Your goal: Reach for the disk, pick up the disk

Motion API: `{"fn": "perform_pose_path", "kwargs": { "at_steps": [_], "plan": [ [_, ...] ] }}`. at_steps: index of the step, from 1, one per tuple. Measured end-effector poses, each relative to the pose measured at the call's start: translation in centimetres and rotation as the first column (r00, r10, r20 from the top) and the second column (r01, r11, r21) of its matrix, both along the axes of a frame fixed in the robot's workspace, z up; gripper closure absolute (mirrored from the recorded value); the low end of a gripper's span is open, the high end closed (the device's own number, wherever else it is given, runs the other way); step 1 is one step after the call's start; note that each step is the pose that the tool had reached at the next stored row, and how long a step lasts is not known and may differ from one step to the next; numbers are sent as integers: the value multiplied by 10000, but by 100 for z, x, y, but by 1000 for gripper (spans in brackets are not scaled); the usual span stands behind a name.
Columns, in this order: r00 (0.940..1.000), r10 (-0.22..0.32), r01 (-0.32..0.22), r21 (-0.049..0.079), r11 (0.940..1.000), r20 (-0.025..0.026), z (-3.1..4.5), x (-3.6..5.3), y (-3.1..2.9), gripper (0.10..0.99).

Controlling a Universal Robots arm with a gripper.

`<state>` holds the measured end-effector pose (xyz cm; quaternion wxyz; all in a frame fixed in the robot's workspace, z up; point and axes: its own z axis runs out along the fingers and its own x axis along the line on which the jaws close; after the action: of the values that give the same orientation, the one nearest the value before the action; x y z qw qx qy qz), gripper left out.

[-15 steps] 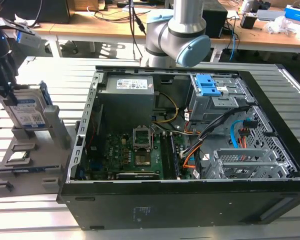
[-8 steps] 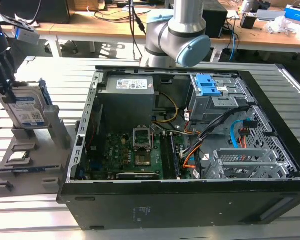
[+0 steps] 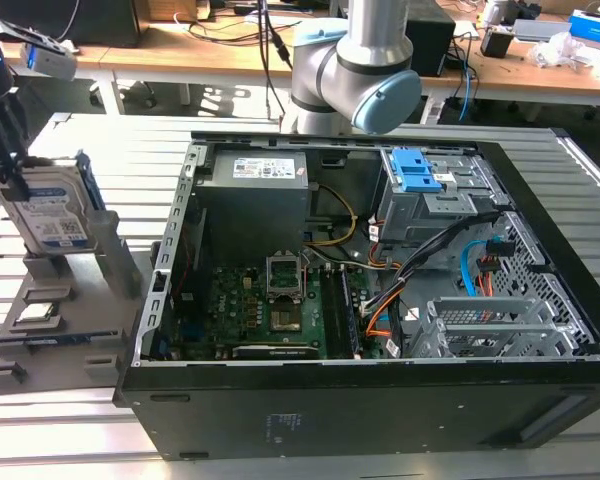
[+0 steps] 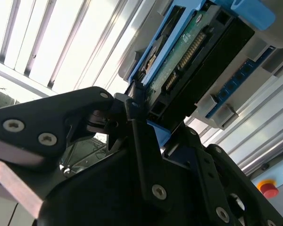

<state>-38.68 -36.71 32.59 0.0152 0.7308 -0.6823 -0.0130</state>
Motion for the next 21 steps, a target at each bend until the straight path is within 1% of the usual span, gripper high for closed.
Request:
{"fn": "perform_pose_path", "kwargs": {
  "at_steps": [3, 10, 11, 14, 21],
  "plan": [
    [10000, 0, 0, 0, 10000, 0, 25, 0, 3, 718],
    [10000, 0, 0, 1, 10000, 0, 120, 0, 14, 718],
    [10000, 0, 0, 0, 10000, 0, 137, 0, 15, 718],
    [10000, 0, 0, 0, 10000, -2, 231, 1, 18, 718],
    [10000, 0, 0, 0, 10000, -2, 319, 1, 23, 718]
  ]
}}
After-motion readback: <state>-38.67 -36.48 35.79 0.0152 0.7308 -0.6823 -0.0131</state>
